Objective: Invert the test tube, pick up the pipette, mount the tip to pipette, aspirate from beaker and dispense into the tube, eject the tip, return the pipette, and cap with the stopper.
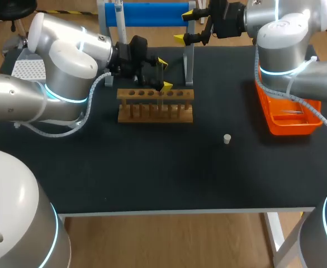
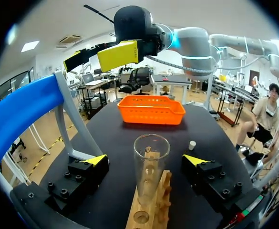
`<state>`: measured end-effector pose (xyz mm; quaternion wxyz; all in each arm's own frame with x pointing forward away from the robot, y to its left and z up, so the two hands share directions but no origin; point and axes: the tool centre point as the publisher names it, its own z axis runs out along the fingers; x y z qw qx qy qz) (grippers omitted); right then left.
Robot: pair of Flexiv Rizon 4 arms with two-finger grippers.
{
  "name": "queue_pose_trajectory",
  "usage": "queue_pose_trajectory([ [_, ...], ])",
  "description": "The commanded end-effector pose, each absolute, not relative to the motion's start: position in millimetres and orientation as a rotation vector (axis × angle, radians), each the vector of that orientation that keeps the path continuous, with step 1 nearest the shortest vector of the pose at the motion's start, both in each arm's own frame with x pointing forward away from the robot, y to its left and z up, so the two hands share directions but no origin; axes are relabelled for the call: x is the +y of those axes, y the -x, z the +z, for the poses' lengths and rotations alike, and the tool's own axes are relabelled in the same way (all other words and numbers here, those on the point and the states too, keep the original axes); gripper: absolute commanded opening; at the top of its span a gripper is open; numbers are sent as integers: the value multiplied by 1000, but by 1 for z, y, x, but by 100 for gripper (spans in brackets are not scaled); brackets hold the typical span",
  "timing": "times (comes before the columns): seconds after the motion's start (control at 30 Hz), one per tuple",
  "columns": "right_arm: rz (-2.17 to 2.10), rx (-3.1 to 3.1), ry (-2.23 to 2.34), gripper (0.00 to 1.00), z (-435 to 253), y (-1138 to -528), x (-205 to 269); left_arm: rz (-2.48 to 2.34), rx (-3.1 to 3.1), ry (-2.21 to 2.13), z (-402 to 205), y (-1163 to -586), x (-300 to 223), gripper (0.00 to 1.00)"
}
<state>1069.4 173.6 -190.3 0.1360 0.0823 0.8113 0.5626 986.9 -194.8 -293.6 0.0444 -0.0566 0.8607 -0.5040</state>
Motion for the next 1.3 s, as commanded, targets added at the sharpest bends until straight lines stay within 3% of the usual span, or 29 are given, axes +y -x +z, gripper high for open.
queue_pose_trajectory([
  [0.03, 1626, 2356, -237, 100, -189, -1070, 173, -1531, 2640, 172, -296, -990, -198, 100],
  [1.3, 1626, 2356, -237, 100, -189, -1070, 173, -1526, 2655, 177, -297, -991, -195, 100],
])
